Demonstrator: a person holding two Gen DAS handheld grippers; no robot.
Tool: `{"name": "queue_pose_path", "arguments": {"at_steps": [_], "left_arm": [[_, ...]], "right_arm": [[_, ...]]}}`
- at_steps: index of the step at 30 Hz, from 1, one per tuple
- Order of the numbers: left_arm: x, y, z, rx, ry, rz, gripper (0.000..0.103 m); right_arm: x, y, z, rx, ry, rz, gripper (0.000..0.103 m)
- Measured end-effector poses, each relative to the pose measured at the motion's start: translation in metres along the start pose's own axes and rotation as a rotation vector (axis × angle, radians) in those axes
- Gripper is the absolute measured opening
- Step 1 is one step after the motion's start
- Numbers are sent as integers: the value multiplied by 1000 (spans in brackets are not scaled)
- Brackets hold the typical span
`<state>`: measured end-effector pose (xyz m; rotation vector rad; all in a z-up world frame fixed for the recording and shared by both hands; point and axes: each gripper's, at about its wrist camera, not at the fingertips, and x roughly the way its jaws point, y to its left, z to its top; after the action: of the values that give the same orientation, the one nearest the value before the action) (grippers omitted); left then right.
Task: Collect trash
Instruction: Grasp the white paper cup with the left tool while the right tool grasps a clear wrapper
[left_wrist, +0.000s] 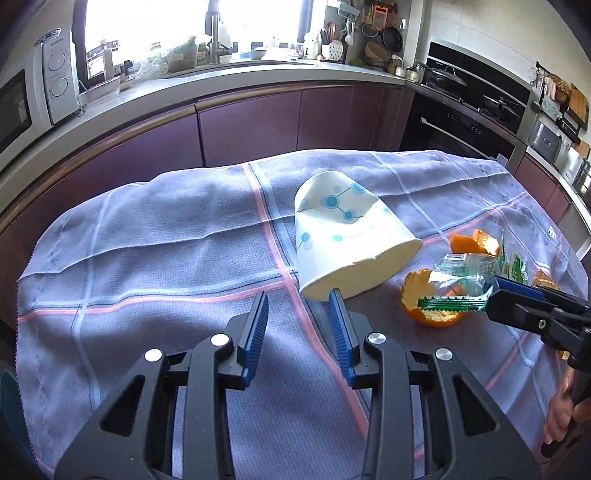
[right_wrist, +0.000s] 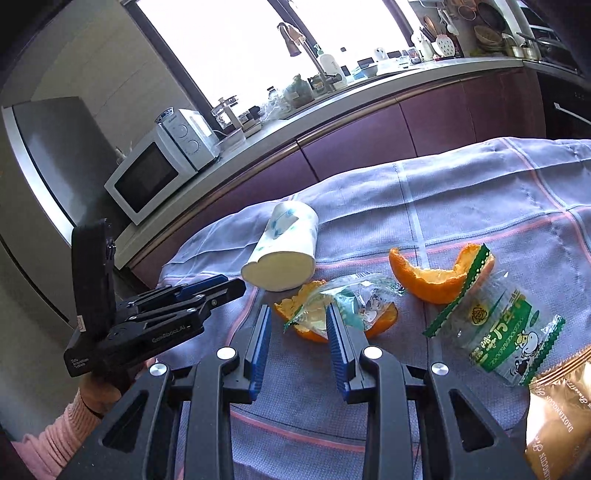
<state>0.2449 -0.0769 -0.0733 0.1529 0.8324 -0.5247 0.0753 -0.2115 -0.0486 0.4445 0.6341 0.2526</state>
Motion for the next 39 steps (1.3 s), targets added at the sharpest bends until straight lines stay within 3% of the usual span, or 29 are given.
{"name": "queue_pose_path", "arguments": {"at_steps": [5, 9, 17, 26, 39], "left_arm": [[15, -1, 10, -9, 12, -9, 31], [18, -5, 10, 4, 14, -2, 9], [-3, -3, 0, 4, -33, 17, 8], [-65, 13, -24, -28, -123, 61, 7], [-145, 62, -84, -138, -197, 130, 8]], "right_arm": [[3, -3, 3, 9, 0, 10, 28], [7, -5, 4, 12, 7, 18, 23], [6, -6, 4, 6, 4, 26, 5], [-10, 10, 0, -45, -19, 57, 5], [-2, 74, -10, -187, 21, 172, 5]]}}
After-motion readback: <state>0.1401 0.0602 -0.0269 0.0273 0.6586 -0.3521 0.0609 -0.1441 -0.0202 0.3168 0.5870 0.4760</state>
